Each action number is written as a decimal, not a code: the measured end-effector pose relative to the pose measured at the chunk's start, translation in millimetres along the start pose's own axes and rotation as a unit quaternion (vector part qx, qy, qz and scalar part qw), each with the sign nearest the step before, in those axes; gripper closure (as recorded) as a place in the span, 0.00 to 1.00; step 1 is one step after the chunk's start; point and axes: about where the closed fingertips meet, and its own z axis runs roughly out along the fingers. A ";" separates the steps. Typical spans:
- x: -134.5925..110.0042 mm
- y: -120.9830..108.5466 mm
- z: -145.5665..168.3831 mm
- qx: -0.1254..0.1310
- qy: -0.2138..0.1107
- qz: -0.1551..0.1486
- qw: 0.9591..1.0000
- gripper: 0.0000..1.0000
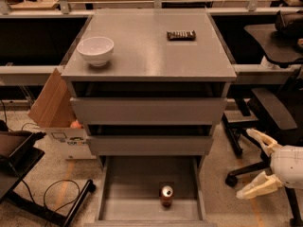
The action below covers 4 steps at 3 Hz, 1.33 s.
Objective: Pick coke can from bottom drawer and place on counter
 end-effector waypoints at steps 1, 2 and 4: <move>-2.3 5.0 3.7 0.008 0.007 0.000 1.000 0.00; 22.7 15.5 54.7 0.002 0.002 -0.010 1.000 0.00; 120.7 9.1 195.6 0.022 -0.061 -0.021 0.998 0.00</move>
Offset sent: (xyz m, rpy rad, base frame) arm 0.0335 0.0678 -0.1359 0.0122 -0.0197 -0.0080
